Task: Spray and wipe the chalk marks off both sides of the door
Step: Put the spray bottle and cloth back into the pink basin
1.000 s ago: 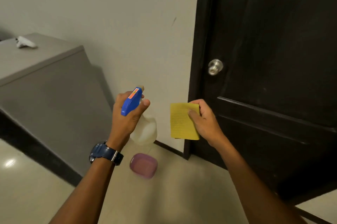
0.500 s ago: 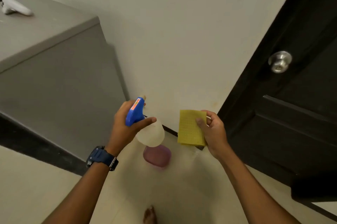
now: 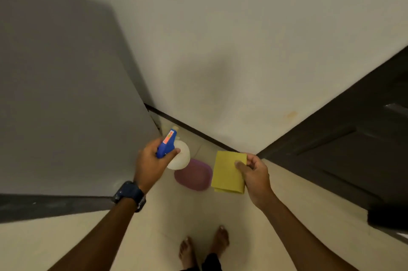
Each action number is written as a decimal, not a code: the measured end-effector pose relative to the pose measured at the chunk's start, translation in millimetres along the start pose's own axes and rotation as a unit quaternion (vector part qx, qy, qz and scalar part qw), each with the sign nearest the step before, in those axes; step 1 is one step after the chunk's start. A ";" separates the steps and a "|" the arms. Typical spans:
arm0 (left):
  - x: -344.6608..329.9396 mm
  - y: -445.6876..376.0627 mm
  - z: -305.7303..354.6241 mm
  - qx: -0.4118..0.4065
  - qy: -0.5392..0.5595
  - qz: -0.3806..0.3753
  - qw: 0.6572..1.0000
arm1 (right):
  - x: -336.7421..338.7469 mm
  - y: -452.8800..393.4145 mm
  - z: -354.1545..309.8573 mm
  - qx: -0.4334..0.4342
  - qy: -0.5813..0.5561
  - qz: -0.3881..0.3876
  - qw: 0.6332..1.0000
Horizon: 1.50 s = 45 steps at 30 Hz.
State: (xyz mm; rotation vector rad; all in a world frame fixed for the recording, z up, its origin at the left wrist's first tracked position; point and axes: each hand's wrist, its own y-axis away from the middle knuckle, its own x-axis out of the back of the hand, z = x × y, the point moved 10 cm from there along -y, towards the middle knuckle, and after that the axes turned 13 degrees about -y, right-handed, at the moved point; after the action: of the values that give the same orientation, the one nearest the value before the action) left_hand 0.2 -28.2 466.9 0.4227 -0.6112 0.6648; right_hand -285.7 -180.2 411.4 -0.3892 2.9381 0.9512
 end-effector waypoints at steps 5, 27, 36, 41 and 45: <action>-87.7 -58.7 -96.7 0.039 -0.047 -0.023 0.998 | 0.1 -98.3 131.2 -0.091 0.015 0.016 0.996; -373.4 -180.8 -431.0 0.046 -0.272 -0.194 0.941 | -40.8 -406.9 545.2 -0.168 0.191 0.013 0.967; -399.0 -179.5 -446.7 0.038 -0.322 -0.180 0.929 | -59.4 -430.8 561.5 -0.073 0.367 -0.005 0.927; -407.1 -175.0 -443.3 0.097 -0.313 -0.144 0.934 | -81.9 -426.3 552.3 -0.005 0.600 -0.053 0.798; -406.2 -168.7 -435.8 0.145 -0.281 -0.145 0.938 | -96.8 -403.8 533.1 0.015 0.688 -0.125 0.715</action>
State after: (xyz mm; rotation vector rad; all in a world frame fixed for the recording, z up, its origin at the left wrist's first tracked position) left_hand 29.0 -91.3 -148.4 0.9800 -0.9715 0.3434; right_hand -119.2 -164.6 -243.3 -2.3050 3.7217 0.6430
